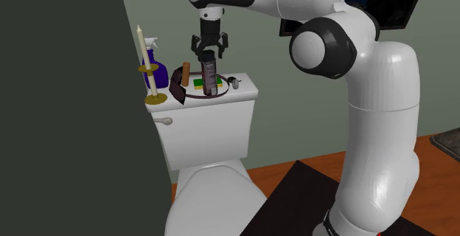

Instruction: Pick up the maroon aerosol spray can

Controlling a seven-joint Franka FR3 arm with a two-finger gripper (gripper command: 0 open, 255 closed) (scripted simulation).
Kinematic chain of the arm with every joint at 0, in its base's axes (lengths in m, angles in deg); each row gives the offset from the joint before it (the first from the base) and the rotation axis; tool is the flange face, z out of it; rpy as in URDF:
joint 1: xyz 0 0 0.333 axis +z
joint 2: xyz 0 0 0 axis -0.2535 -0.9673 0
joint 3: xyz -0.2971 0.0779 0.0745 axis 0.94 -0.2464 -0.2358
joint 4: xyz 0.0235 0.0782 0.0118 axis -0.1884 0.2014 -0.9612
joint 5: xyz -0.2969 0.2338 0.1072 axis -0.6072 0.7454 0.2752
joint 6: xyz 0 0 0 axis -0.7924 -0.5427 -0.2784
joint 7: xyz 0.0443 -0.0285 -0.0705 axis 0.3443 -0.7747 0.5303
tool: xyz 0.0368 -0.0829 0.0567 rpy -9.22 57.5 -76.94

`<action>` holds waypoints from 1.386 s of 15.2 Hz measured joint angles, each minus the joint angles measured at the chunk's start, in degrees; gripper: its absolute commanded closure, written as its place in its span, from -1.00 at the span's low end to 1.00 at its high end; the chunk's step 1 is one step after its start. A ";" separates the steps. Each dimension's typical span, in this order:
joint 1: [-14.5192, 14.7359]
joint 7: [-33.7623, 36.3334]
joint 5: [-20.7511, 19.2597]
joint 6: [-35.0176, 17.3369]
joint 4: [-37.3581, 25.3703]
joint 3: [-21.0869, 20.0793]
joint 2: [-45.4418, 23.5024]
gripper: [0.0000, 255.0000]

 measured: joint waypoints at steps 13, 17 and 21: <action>0.05 -0.03 -0.03 -2.33 2.86 0.00 0.70 1.00; 0.00 -0.01 0.00 -0.50 0.63 0.00 0.14 1.00; -0.02 0.14 0.02 3.09 -4.16 -0.02 -1.07 1.00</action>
